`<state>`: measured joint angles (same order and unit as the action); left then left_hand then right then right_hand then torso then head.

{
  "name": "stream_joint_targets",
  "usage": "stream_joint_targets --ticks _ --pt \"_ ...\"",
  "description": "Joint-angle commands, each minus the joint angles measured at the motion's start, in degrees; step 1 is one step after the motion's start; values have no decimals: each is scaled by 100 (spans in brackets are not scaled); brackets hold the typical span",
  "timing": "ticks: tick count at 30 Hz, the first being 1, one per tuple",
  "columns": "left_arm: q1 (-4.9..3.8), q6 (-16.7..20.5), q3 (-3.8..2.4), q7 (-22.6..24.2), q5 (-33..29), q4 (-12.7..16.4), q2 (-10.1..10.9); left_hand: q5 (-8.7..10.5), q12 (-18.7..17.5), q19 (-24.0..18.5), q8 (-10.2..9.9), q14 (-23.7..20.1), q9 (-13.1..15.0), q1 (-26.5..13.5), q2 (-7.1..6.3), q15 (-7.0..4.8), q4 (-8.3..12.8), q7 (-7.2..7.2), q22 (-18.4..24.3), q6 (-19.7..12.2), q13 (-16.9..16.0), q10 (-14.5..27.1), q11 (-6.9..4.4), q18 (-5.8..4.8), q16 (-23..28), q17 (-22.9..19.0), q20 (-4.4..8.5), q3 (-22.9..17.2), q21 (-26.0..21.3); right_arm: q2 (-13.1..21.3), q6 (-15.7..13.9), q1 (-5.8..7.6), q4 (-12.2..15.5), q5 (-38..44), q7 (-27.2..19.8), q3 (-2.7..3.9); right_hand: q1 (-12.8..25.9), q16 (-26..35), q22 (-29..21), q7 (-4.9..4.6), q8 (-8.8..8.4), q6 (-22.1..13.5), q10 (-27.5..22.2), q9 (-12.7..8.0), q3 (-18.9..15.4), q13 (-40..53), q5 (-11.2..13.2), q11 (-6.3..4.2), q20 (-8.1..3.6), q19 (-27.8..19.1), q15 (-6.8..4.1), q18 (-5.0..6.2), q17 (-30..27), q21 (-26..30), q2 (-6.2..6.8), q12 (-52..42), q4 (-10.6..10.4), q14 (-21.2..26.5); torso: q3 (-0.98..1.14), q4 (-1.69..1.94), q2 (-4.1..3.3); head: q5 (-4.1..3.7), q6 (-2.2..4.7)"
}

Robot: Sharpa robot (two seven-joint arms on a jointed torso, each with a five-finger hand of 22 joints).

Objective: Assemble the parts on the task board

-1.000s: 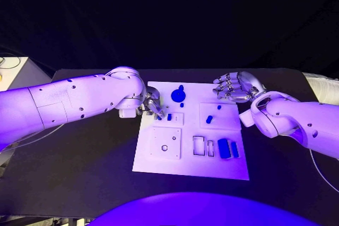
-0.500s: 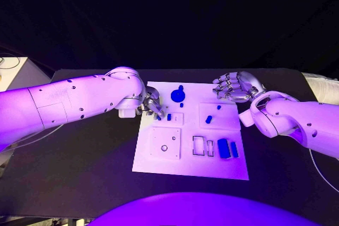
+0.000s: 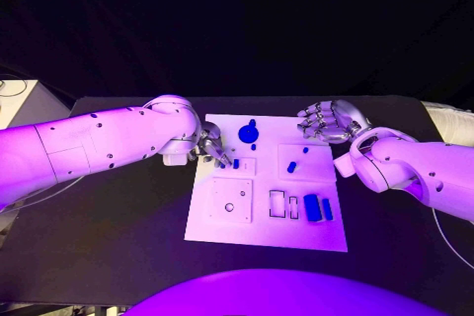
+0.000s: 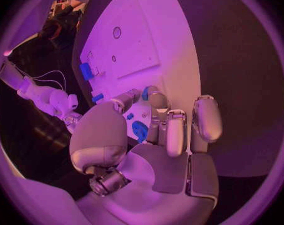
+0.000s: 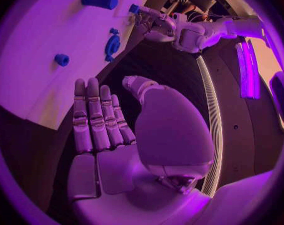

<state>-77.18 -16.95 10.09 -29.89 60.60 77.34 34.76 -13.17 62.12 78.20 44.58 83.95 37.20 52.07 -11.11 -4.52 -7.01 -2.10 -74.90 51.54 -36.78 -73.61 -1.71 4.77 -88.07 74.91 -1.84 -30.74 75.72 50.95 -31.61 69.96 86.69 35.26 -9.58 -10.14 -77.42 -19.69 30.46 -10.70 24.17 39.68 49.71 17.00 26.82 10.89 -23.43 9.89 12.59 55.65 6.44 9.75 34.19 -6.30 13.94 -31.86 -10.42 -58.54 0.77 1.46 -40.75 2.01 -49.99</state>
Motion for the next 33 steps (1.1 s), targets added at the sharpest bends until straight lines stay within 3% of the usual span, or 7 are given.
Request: stream_joint_targets --ticks 1,11,18,20,26,29,33 --pt "40 84 28 9 128 11 20 35 -7 -22 44 487 8 39 -25 -25 -89 -9 -45 -28 17 39 -8 -27 24 1093 6 143 -30 1 16 -6 0 -6 -46 2 90 23 -10 -321 31 -21 41 -7 17 -12 -10 -11 5 -22 10 51 -8 39 -9 29 9 19 2 0 1 0 7" --pt "40 192 0 8 191 95 134 121 11 -10 88 494 15 119 -3 -30 -265 3 -52 -16 5 35 -17 -29 12 1118 11 352 -26 1 10 -15 -1 -42 -62 2 178 53 -42 -325 40 -30 53 -23 -1 -59 72 -6 15 -22 17 53 -8 57 -30 43 -11 13 3 -2 2 -5 16" --pt "40 280 -107 15 177 200 258 125 -15 -25 100 487 19 144 -10 -33 -293 6 -32 -19 59 52 -19 -23 25 1092 13 393 -47 5 11 -22 1 -52 -67 2 193 58 -48 -326 42 -32 54 -26 -7 -66 88 -5 16 -22 18 53 -7 60 -32 44 -14 11 5 1 2 -17 24" --pt "40 347 -144 40 67 255 296 116 -125 -78 96 447 20 224 -16 -29 -340 -12 29 -91 243 156 -7 -5 94 965 14 458 -112 3 10 -25 3 -57 -71 2 211 63 -55 -327 44 -34 55 -29 -13 -75 105 -4 18 -21 20 53 -6 63 -36 46 -19 10 5 0 2 -21 33" --pt "43 617 -293 200 -580 511 480 49 -474 -416 61 280 22 618 5 85 -559 -167 390 -501 826 676 134 93 341 538 -70 688 -516 1 5 -48 8 -78 -88 2 219 65 -57 -327 45 -35 56 -30 -15 -77 109 -3 19 -21 20 54 -6 64 -39 46 -23 9 4 -12 -2 -32 86" --pt "44 816 -370 475 -961 662 634 58 -489 -572 19 199 -8 770 -6 148 -709 -246 563 -684 885 833 204 143 444 359 -122 813 -713 -3 4 -58 7 -97 -100 2 220 65 -57 -327 45 -35 56 -30 -15 -78 110 -3 19 -21 20 54 -6 64 -39 46 -24 9 9 0 3 -32 137" --pt "45 1125 -416 844 -1200 784 776 60 -515 -830 -31 -5 -68 998 -18 240 -885 -364 881 -965 916 1066 312 225 722 -87 -194 962 -1071 -8 2 -69 1 -114 -109 2 232 68 -61 -328 46 -36 57 -31 -18 -82 114 -3 20 -21 21 54 -6 66 -45 46 -30 9 7 6 4 -41 187"
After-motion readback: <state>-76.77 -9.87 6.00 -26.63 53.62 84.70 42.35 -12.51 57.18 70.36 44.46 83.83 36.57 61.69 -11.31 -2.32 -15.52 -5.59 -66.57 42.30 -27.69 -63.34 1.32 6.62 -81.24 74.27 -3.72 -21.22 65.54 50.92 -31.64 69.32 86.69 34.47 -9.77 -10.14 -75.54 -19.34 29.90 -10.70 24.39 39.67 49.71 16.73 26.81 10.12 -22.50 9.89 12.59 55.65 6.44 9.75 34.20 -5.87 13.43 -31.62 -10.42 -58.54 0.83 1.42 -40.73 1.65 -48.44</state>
